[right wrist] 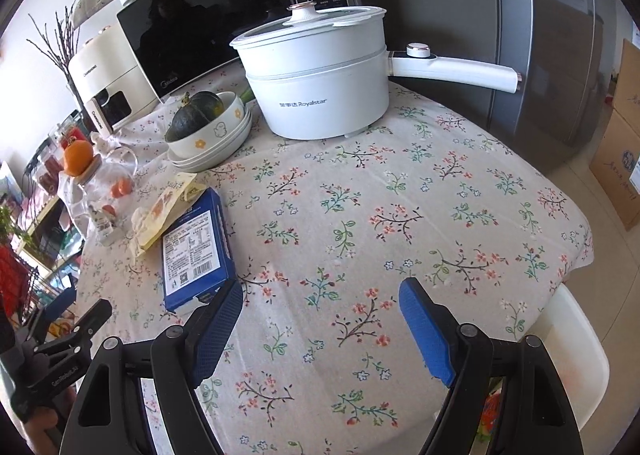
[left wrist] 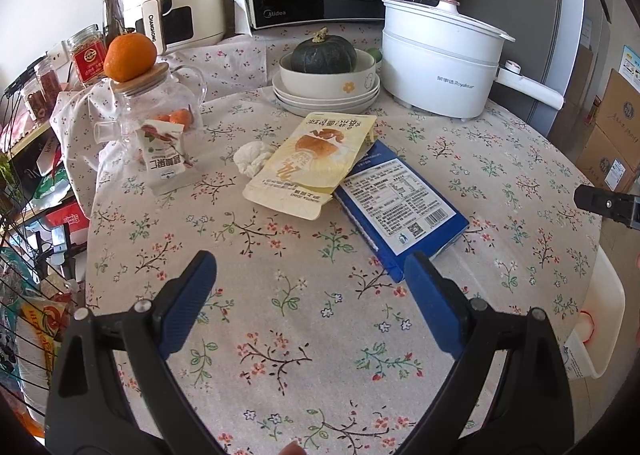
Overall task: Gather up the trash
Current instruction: 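Grasp the beige snack pouch with the left gripper while the right gripper grasps the blue box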
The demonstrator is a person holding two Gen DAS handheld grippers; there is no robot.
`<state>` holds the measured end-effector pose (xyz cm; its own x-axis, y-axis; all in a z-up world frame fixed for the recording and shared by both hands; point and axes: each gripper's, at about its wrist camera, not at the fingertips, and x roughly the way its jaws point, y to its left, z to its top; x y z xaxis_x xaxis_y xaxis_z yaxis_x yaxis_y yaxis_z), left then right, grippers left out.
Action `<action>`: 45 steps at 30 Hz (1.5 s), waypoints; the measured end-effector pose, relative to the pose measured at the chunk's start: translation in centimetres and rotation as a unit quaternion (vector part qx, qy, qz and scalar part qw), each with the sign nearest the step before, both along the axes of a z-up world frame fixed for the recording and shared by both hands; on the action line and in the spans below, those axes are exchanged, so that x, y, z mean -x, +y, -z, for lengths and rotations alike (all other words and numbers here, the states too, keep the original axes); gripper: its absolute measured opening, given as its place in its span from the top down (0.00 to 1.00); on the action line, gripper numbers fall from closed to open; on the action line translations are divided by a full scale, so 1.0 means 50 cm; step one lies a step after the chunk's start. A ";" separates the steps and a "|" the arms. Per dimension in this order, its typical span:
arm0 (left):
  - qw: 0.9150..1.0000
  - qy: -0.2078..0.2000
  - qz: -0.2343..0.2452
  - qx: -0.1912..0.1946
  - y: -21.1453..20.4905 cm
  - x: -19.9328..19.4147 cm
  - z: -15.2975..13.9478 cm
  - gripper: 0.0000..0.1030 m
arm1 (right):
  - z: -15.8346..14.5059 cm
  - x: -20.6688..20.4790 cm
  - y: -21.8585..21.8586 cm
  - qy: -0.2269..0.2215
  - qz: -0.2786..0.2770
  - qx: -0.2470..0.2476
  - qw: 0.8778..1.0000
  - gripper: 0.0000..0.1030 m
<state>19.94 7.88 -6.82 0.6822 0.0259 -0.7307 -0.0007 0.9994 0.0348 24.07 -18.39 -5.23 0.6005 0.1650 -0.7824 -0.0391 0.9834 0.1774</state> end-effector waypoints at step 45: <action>0.998 0.005 -0.045 0.041 0.099 -0.131 0.020 0.99 | 0.161 -0.102 0.288 0.040 -0.186 0.049 0.980 0.11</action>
<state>26.48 12.80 -7.82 0.6719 0.0263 -0.7402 -0.0913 0.9947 -0.0475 29.17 -4.00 -13.28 0.4483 0.2835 -0.8477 -0.3889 0.9158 0.1006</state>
